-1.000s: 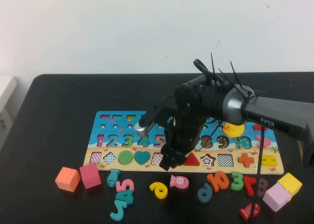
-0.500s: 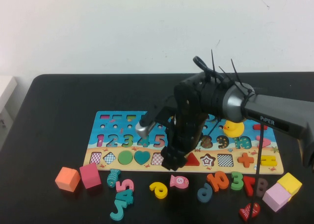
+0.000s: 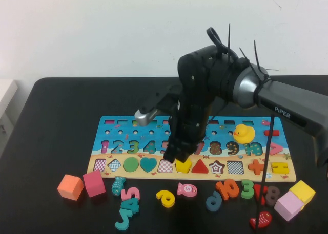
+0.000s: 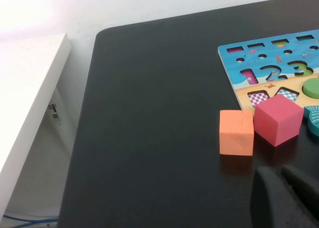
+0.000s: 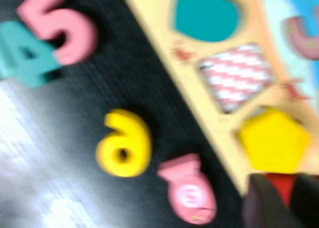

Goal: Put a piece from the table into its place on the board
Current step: Place the "Pentagon" into the hole of the Pentagon

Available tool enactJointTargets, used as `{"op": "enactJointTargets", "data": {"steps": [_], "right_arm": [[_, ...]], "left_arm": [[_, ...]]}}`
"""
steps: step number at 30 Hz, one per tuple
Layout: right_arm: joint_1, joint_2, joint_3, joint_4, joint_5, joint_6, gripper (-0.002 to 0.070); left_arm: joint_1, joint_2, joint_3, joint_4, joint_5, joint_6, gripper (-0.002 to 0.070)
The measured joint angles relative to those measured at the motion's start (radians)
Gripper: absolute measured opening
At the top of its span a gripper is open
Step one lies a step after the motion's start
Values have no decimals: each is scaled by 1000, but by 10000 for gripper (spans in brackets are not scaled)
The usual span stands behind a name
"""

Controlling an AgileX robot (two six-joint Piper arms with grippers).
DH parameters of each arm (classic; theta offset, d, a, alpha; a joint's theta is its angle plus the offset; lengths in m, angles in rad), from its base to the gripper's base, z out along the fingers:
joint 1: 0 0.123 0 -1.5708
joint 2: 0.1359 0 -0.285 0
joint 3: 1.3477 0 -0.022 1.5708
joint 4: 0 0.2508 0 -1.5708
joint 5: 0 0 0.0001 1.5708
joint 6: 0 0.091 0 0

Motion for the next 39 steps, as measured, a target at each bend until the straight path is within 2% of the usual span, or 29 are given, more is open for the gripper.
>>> {"op": "enactJointTargets", "data": {"steps": [2, 5, 11, 14, 28, 39], "right_arm": [[0, 0, 14, 41, 0, -9, 76], [1, 1, 26, 46, -39, 9, 22], [2, 7, 28, -139, -146, 183, 19], [1, 23, 28, -178, -164, 214, 19], [1, 88, 28, -165, -234, 227, 19], [1, 90, 28, -90, -205, 214, 19]], "left_arm": [[0, 0, 0, 0, 0, 0, -1], [0, 0, 0, 0, 0, 0, -1], [0, 0, 0, 0, 0, 0, -1], [0, 0, 0, 0, 0, 0, -1], [0, 0, 0, 0, 0, -5, -1], [0, 0, 0, 0, 0, -5, -1]]}}
